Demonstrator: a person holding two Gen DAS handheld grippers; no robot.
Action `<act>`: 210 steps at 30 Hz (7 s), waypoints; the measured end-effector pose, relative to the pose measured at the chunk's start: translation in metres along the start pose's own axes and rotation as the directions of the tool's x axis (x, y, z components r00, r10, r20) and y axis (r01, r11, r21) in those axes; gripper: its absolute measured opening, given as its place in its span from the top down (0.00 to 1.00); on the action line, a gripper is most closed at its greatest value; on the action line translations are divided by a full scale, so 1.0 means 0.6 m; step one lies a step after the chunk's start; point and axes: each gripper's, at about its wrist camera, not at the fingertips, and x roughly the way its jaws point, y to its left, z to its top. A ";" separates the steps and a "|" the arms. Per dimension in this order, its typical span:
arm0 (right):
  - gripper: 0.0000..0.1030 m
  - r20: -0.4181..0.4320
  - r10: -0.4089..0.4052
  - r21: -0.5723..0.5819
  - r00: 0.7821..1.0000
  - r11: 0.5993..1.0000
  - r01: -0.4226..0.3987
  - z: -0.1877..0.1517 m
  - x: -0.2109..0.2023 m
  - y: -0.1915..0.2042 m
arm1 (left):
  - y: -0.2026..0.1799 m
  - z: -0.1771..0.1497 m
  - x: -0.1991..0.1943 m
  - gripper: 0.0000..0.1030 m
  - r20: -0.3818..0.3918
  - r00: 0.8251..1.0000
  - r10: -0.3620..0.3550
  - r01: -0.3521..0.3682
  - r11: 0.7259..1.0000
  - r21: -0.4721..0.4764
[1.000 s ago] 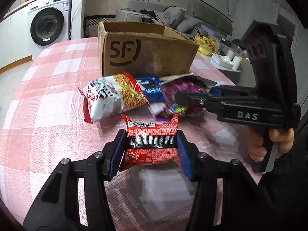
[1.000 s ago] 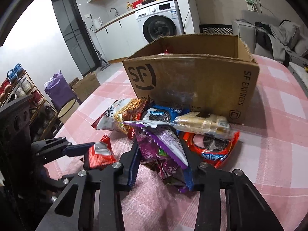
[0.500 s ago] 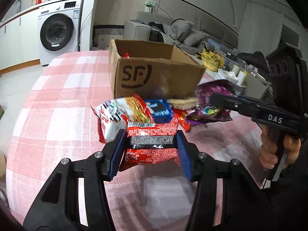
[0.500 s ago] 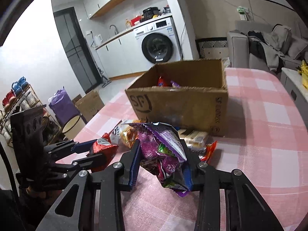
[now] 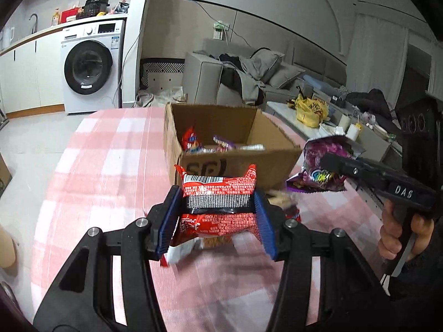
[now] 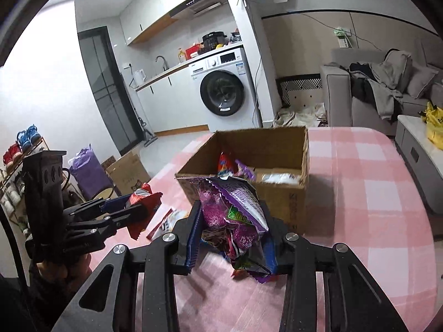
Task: Organize snacks
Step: 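Carry both held packets over the box and release them inside, then withdraw both tools from the box back toward the remaining snacks, then grasp the white noodle-snack bag with the left tool while the right tool grasps the cream wafer pack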
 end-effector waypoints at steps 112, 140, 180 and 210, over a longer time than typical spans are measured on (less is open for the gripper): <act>0.00 -0.174 -0.219 -0.032 0.960 0.976 0.217 -0.011 0.127 -0.074 | 0.040 0.062 0.155 0.00 -0.050 0.980 0.193 -0.192 0.981 0.031; 0.00 -0.301 -0.132 -0.067 0.944 0.991 0.118 -0.054 0.165 -0.066 | 0.057 0.011 0.242 0.01 -0.243 0.956 0.162 -0.162 0.987 0.022; 0.29 -0.278 -0.133 -0.083 0.951 0.990 0.114 -0.069 0.197 -0.032 | 0.048 -0.004 0.255 0.01 -0.269 0.947 0.177 -0.173 0.984 0.040; 0.41 -0.192 -0.094 -0.112 0.977 0.991 0.073 -0.037 0.129 -0.026 | 0.065 -0.016 0.286 0.20 -0.342 0.937 0.066 -0.079 0.996 -0.026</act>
